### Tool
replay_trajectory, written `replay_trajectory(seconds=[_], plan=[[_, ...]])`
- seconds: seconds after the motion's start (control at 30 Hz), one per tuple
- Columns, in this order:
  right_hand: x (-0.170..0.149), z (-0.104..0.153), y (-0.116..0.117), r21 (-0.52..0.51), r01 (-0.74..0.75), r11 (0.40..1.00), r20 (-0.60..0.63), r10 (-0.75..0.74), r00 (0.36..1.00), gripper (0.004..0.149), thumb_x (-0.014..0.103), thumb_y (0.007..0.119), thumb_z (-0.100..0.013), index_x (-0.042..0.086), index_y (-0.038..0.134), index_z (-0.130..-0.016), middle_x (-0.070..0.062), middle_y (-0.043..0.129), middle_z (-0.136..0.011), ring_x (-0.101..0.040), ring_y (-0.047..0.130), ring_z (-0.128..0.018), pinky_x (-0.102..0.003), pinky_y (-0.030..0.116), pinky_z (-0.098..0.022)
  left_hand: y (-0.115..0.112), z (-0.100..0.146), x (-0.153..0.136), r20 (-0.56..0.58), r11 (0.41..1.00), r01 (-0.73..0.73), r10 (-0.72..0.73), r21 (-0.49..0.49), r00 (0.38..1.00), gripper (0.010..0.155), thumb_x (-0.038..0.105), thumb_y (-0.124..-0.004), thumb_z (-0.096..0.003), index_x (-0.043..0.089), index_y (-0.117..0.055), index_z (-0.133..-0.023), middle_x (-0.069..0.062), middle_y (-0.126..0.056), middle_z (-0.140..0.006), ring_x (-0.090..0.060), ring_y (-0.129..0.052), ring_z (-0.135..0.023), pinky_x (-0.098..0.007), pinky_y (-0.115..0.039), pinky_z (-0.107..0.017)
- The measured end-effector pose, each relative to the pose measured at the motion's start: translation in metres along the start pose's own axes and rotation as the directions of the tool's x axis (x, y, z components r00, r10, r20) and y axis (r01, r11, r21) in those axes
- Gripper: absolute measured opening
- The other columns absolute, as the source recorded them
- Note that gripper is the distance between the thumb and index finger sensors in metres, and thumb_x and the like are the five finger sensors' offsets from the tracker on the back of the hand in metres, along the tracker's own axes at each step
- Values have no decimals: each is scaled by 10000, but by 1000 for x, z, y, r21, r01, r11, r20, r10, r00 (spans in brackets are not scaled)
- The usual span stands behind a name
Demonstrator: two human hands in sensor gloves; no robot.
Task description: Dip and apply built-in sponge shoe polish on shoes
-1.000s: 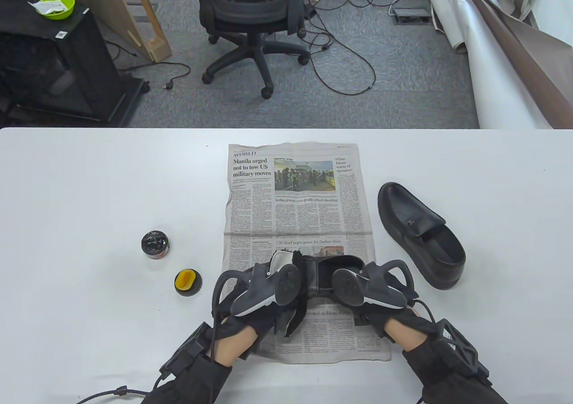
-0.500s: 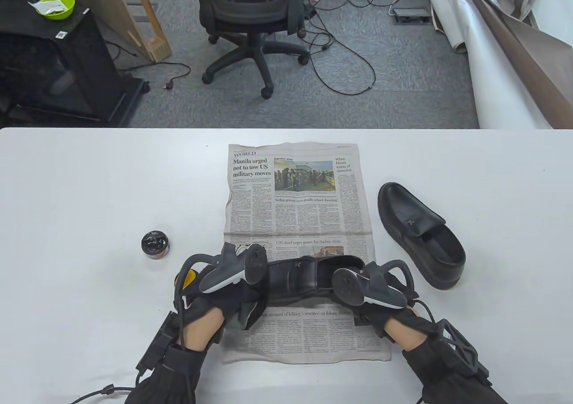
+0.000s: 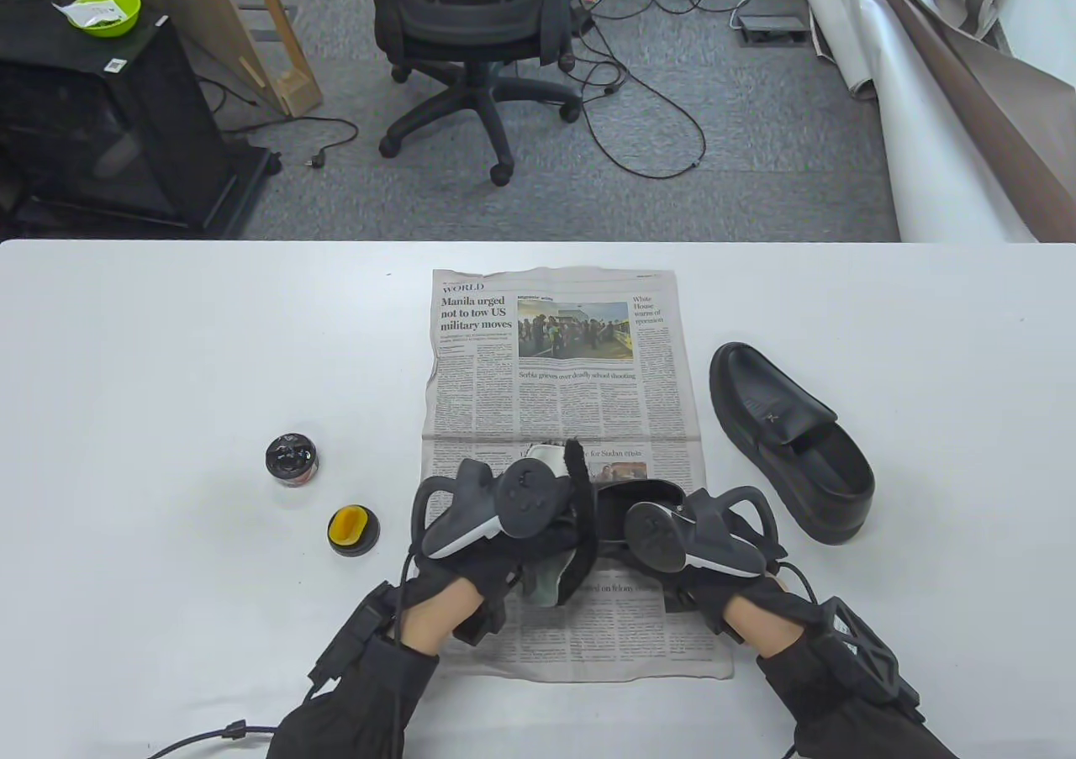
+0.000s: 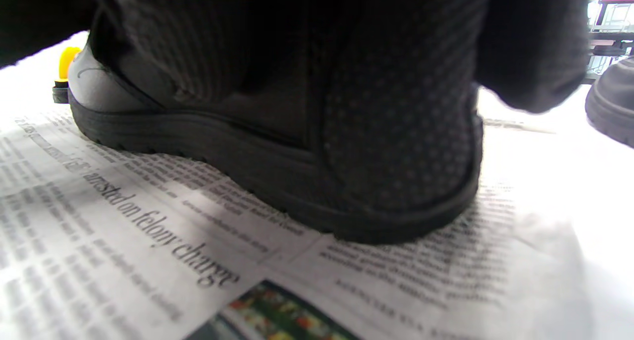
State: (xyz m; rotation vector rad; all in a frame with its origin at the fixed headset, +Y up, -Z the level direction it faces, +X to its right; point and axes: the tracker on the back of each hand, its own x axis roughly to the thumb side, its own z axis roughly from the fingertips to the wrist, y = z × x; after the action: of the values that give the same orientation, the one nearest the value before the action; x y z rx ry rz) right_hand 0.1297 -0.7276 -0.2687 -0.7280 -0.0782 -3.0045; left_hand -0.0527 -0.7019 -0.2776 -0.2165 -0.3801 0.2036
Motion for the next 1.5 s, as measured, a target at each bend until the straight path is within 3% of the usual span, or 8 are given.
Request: replay_trajectory(seconds=[0.23, 0.63, 0.93, 1.03, 1.13, 1.33, 1.4, 1.5], plan=[[1, 0, 0, -1, -2, 1000, -2, 2, 1000, 442, 555, 823, -340, 272, 932, -662, 28, 978, -581, -87, 1090, -227, -342, 916, -355, -2, -5, -5, -57, 991, 98, -104, -91, 993, 604, 503, -866, -399, 305, -721, -950, 39, -1024, -508, -59, -993, -162, -416, -885, -507], [1, -1, 0, 1, 2, 1000, -4, -2, 1000, 441, 555, 822, -340, 273, 932, -661, 26, 978, -582, -88, 1089, -228, -342, 916, -355, 4, 4, -57, -179, 962, 156, -198, -226, 964, 592, 493, -889, -401, 308, -738, -943, 39, -1020, -501, -60, -990, -161, -416, -884, -507], [0, -1, 0, 3, 11, 1000, -3, -11, 1000, 441, 554, 823, -341, 272, 932, -662, 25, 977, -581, -87, 1089, -226, -342, 916, -354, 16, 15, -85, -252, 950, 217, -271, -223, 929, 587, 495, -893, -404, 291, -760, -938, 43, -1023, -511, -60, -999, -175, -415, -881, -517], [0, -1, 0, 3, 10, 1000, -4, -10, 1000, 440, 555, 822, -340, 273, 932, -660, 28, 978, -580, -86, 1089, -226, -341, 916, -355, 21, 13, -78, -254, 973, 179, -211, -143, 944, 591, 492, -900, -406, 287, -756, -941, 42, -1022, -504, -56, -996, -170, -409, -883, -512], [-1, -1, 0, 5, 14, 1000, -5, -14, 1000, 439, 556, 823, -341, 274, 933, -659, 28, 976, -580, -86, 1088, -225, -340, 916, -355, 25, 3, -49, -157, 995, 87, -95, -54, 983, 598, 493, -896, -402, 291, -744, -944, 43, -1021, -503, -58, -994, -167, -406, -883, -512], [-1, -1, 0, 6, 19, 1000, -12, -19, 1000, 439, 555, 823, -340, 273, 933, -658, 28, 976, -578, -85, 1087, -224, -340, 915, -355, 17, -20, 4, -91, 991, 107, -114, -79, 989, 605, 502, -884, -402, 298, -732, -951, 44, -1021, -510, -55, -995, -173, -406, -882, -515], [-1, -1, 0, 6, 21, 1000, -10, -21, 1000, 439, 555, 824, -340, 273, 932, -658, 27, 975, -580, -86, 1087, -224, -340, 916, -355, 13, -28, 6, -104, 983, 144, -155, -113, 982, 607, 507, -871, -402, 299, -726, -954, 48, -1019, -512, -51, -994, -175, -404, -883, -516], [-1, -2, 1, 8, 24, 1000, -4, -24, 1000, 442, 556, 825, -339, 271, 932, -659, 26, 976, -577, -85, 1086, -221, -340, 916, -353, 10, -33, -2, -128, 982, 77, -100, -172, 987, 601, 504, -863, -406, 292, -729, -952, 39, -1021, -509, -57, -992, -169, -411, -881, -513]])
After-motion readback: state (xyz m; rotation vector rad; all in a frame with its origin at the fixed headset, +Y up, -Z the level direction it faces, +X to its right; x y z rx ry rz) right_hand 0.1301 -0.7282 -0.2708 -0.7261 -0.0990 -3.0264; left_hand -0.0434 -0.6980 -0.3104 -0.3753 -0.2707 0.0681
